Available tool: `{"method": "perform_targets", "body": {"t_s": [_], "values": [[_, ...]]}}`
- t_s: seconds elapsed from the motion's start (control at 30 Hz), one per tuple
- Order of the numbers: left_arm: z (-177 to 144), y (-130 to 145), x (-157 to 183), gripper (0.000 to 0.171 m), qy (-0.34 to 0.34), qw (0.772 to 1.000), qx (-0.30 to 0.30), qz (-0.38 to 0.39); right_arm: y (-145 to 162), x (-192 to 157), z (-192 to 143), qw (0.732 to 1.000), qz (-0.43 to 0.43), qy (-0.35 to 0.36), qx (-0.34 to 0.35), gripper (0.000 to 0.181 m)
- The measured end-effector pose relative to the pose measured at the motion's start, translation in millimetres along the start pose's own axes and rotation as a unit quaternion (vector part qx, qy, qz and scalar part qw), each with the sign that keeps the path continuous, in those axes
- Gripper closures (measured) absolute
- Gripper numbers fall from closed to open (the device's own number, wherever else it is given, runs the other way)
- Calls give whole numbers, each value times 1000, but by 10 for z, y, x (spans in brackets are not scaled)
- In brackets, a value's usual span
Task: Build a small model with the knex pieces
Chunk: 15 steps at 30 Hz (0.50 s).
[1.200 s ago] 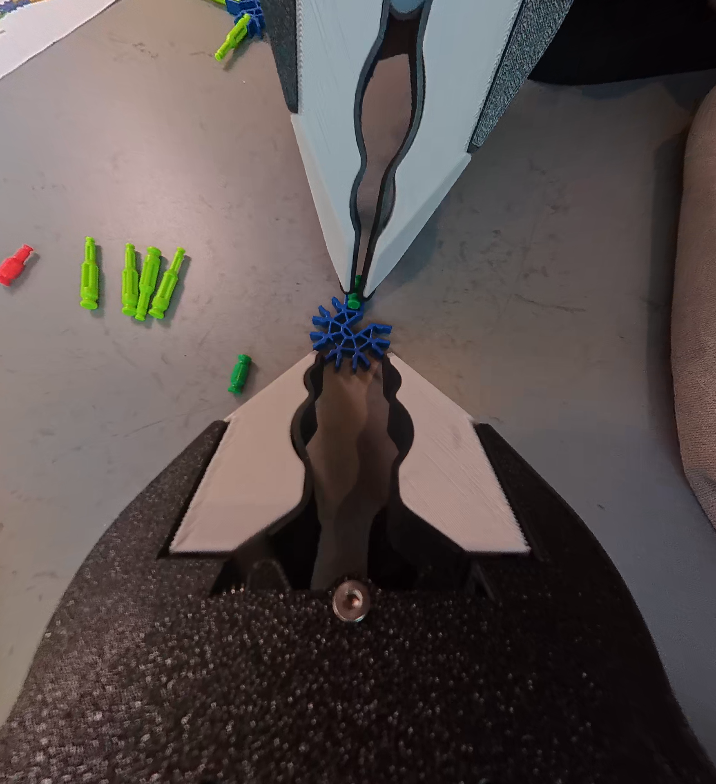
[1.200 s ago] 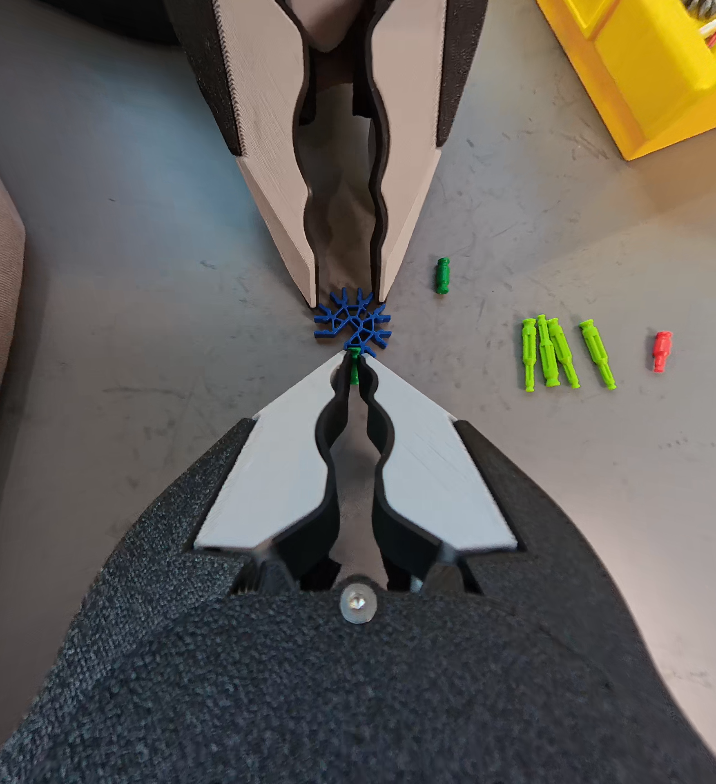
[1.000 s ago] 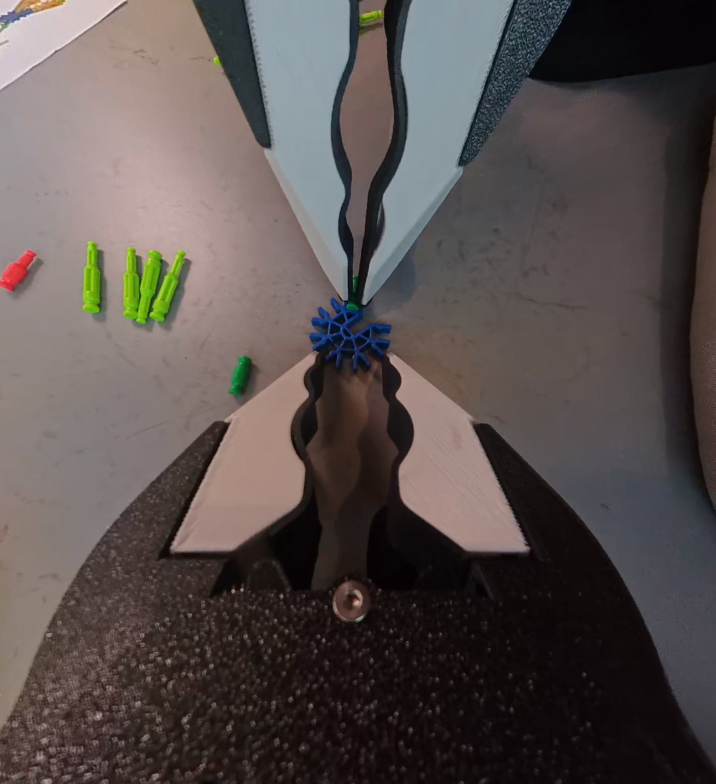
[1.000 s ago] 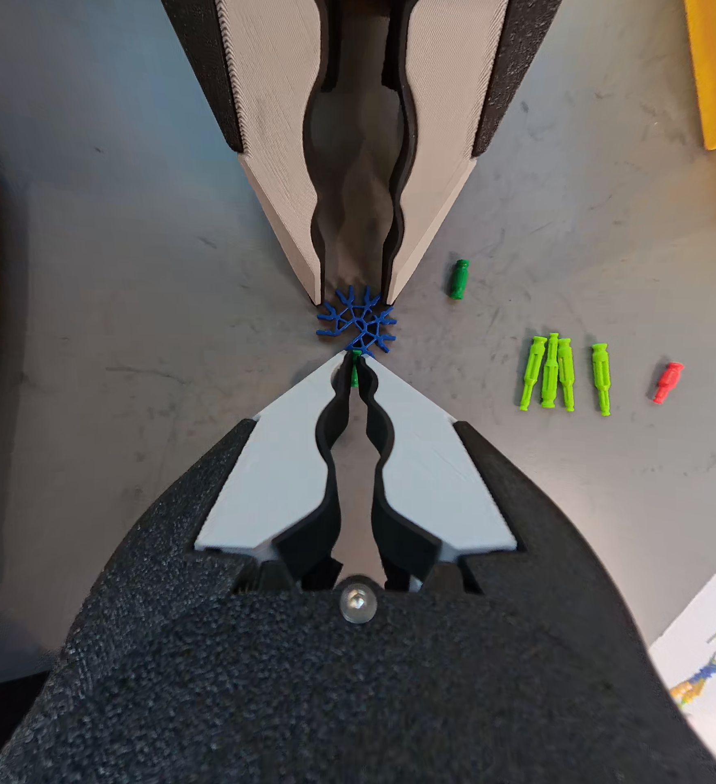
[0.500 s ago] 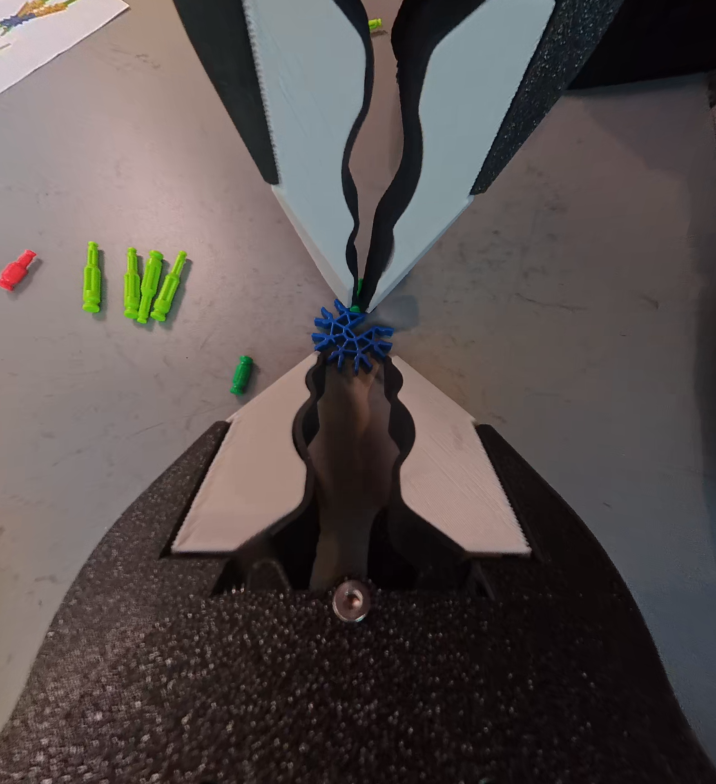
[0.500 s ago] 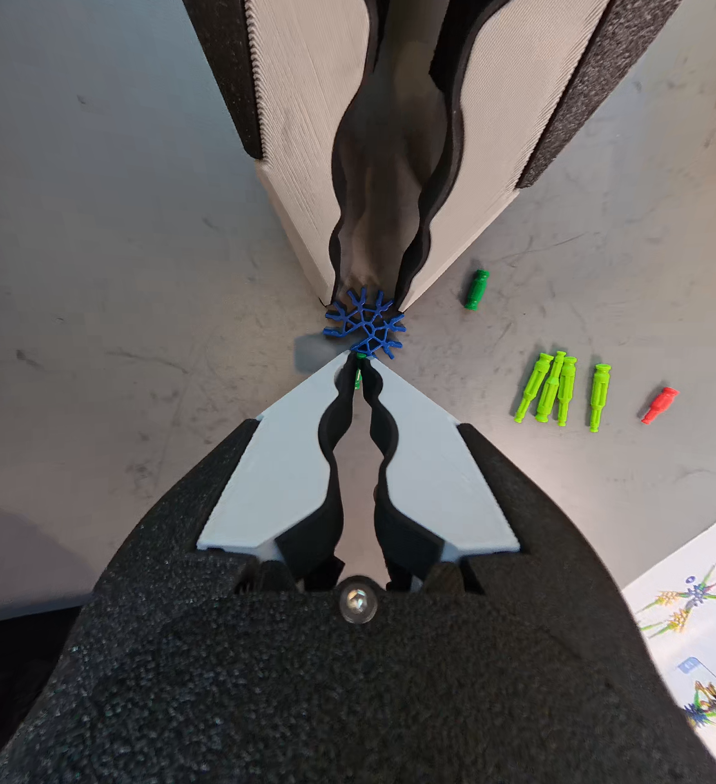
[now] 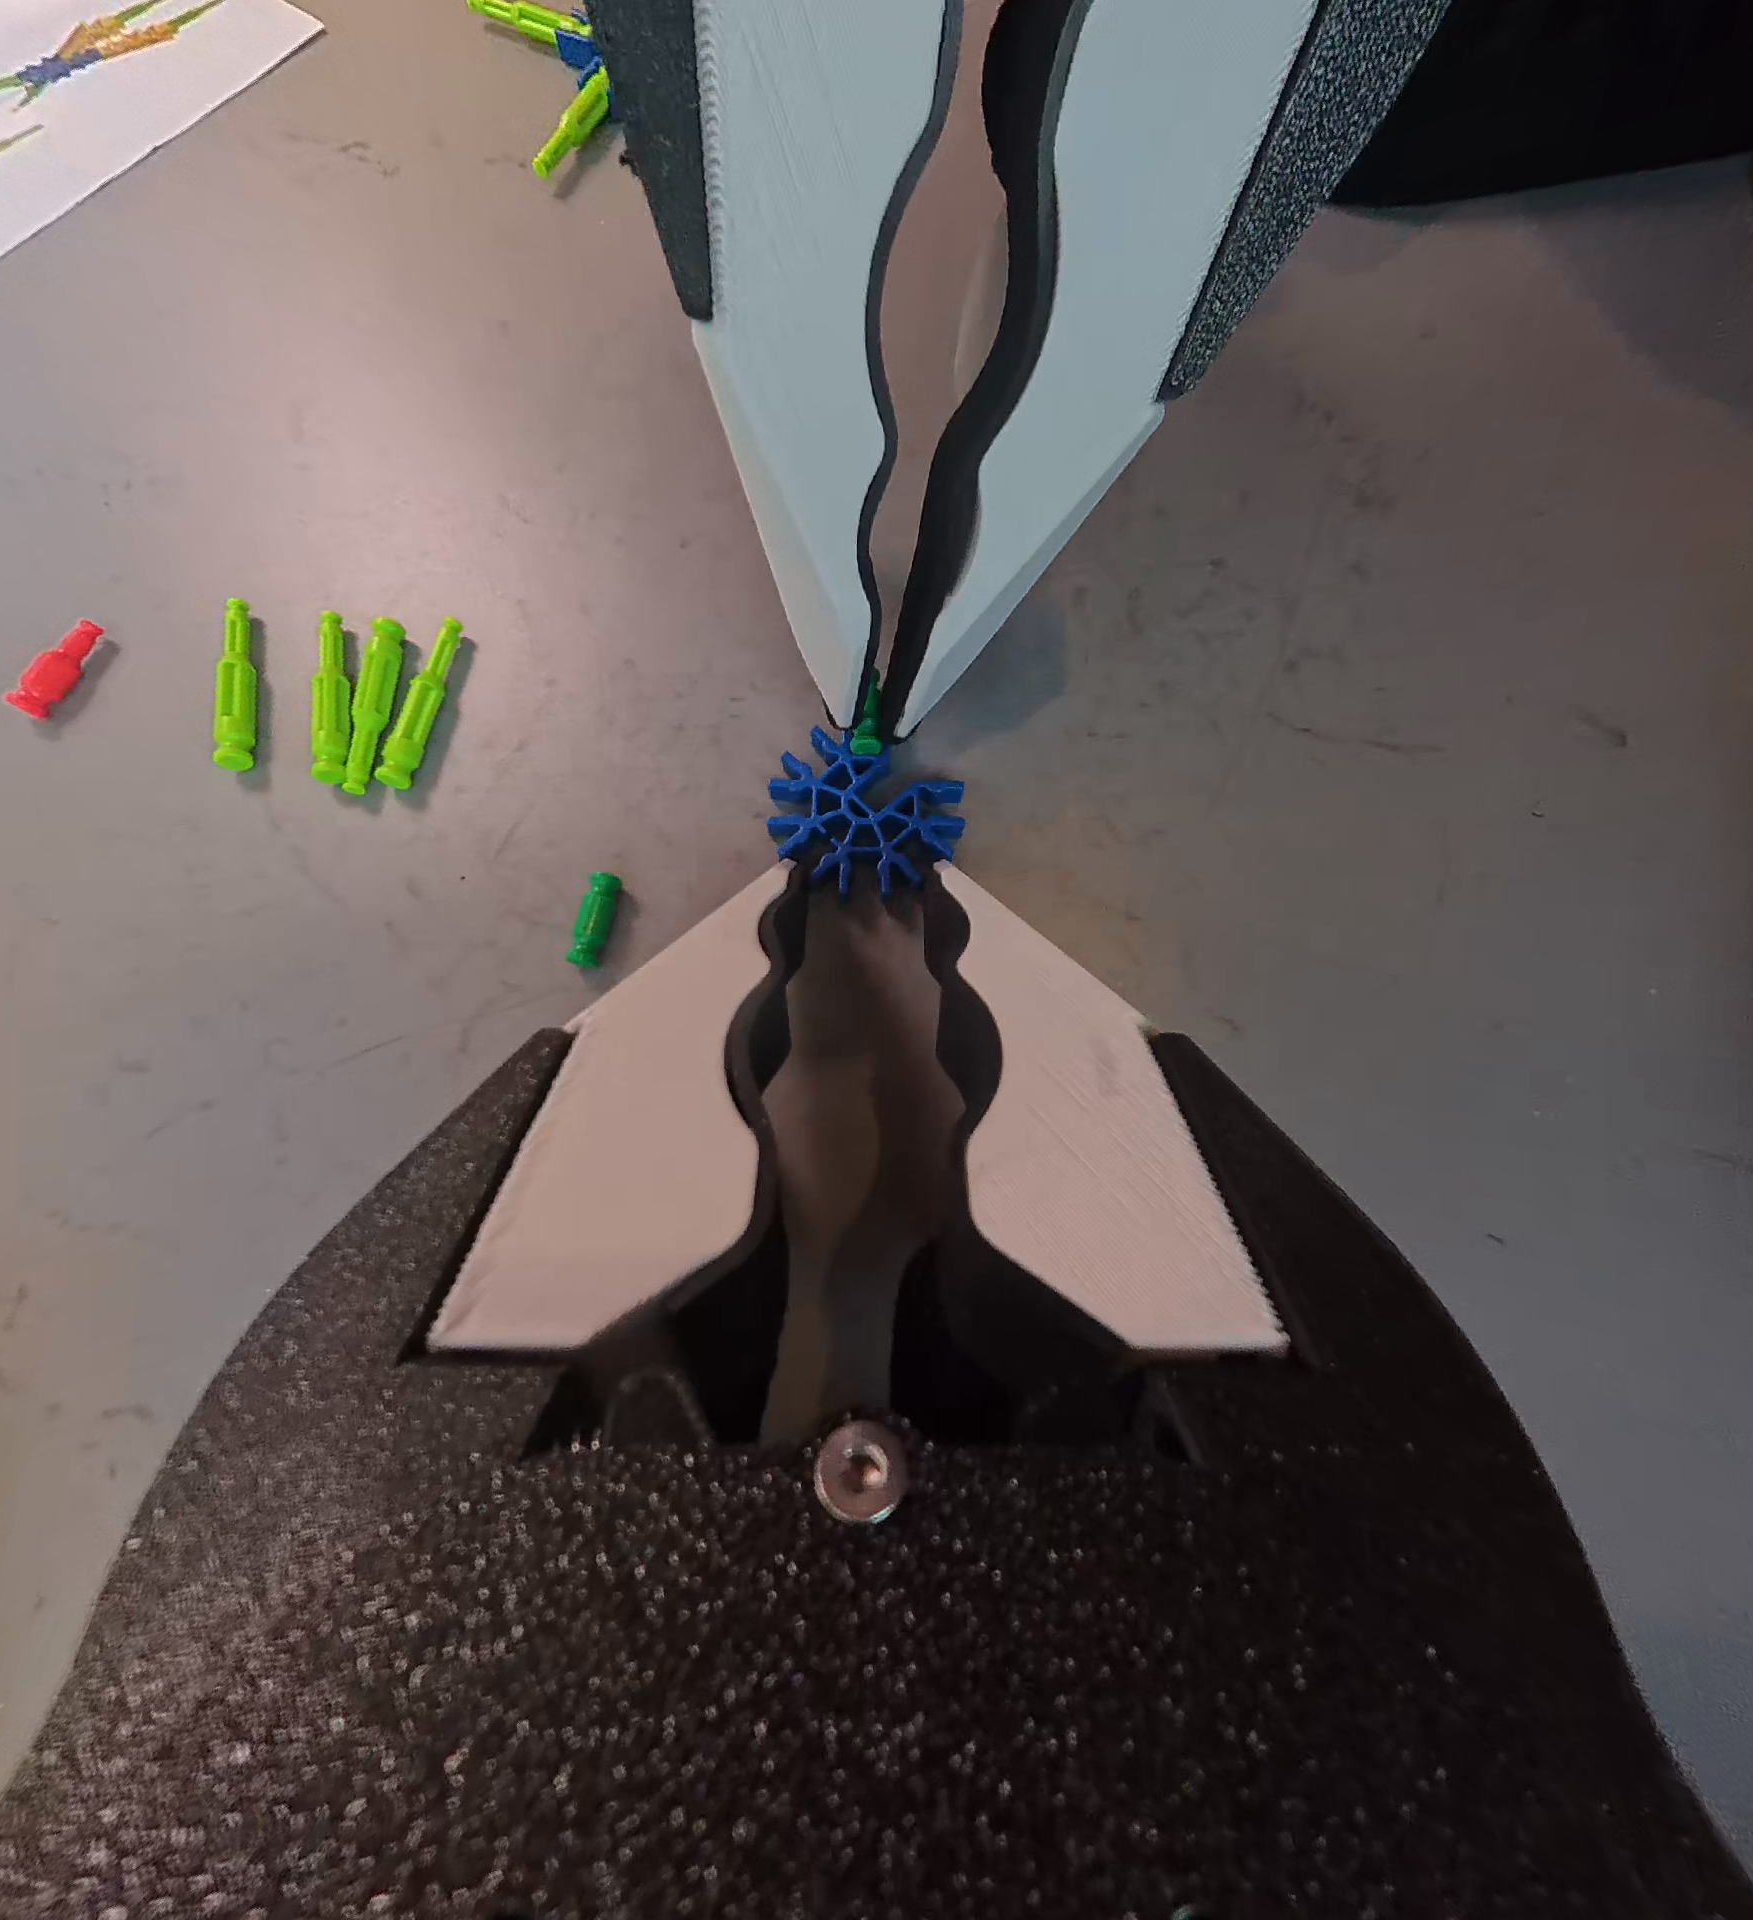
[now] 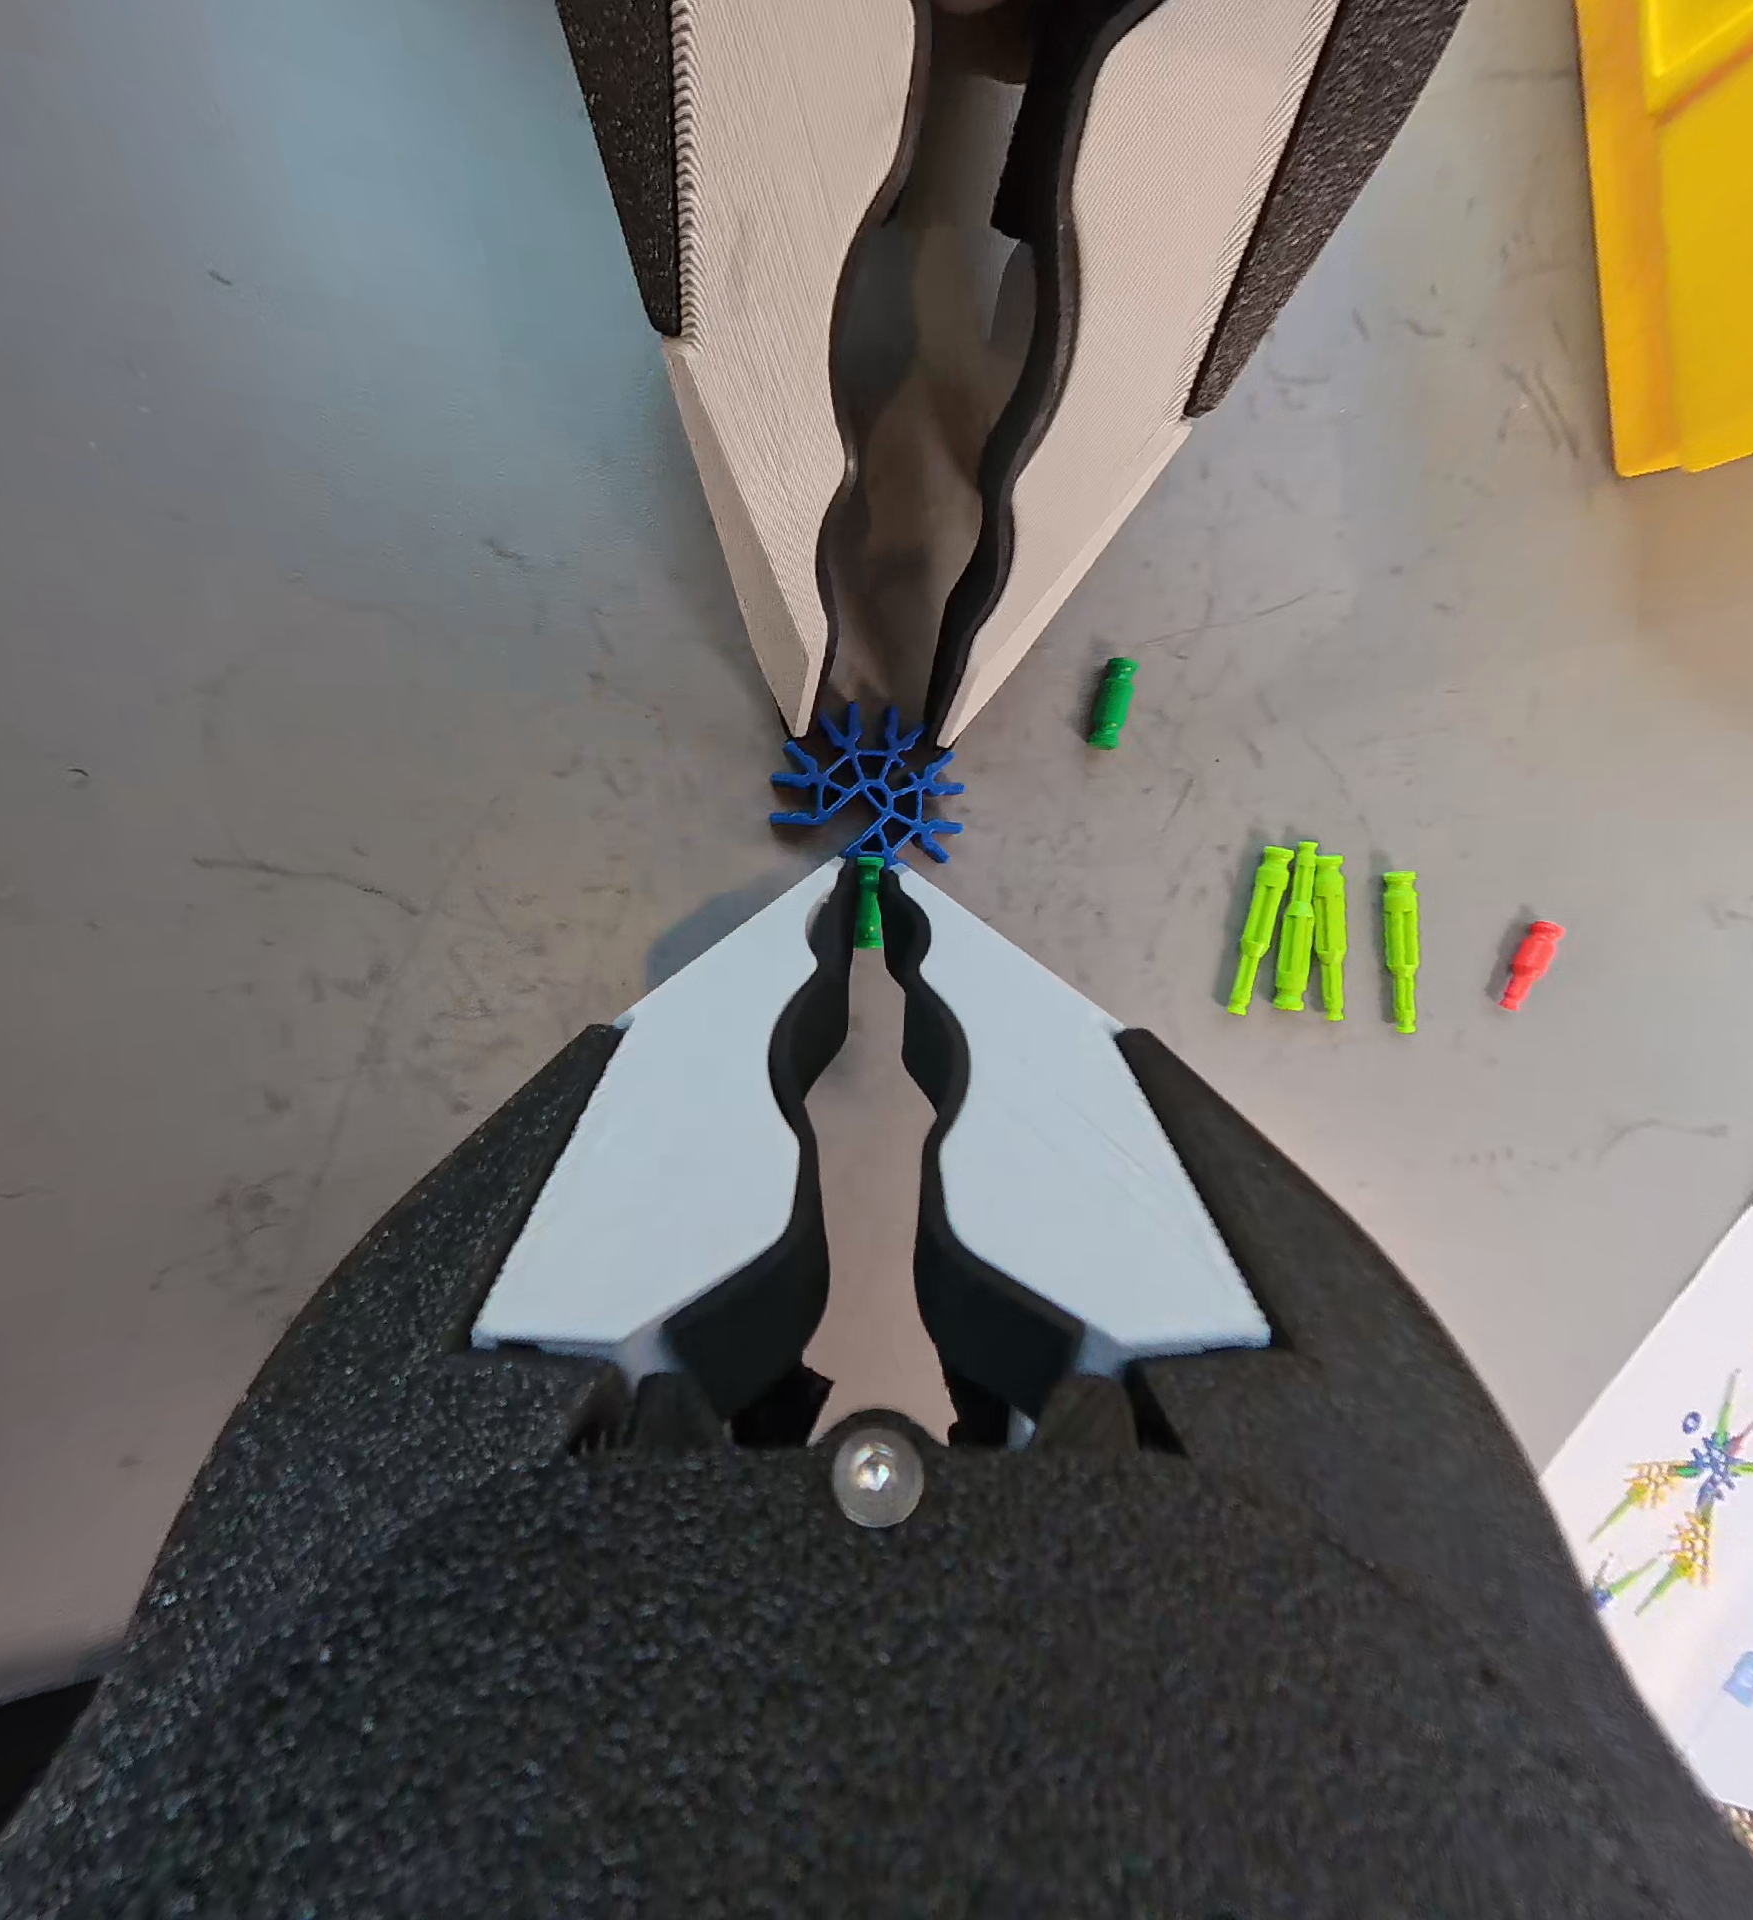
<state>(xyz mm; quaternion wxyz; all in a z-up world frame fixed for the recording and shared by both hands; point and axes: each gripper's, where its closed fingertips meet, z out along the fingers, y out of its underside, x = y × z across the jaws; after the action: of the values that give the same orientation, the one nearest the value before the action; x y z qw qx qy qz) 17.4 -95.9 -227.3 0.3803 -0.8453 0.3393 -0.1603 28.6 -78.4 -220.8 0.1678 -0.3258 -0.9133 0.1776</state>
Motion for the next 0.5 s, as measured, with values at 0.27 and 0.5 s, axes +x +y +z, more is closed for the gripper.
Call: {"method": "perform_targets", "body": {"t_s": [0.27, 0.5], "values": [[1, 1, 0, 149, 0, 1000, 0, -2, -10, 0, -4, 1000, 13, -17, 7, 181], [2, 0, 0, 150, 1, 1000, 0, -5, -15, -10, 8, 999, 9, -42, -16, 181]]}}
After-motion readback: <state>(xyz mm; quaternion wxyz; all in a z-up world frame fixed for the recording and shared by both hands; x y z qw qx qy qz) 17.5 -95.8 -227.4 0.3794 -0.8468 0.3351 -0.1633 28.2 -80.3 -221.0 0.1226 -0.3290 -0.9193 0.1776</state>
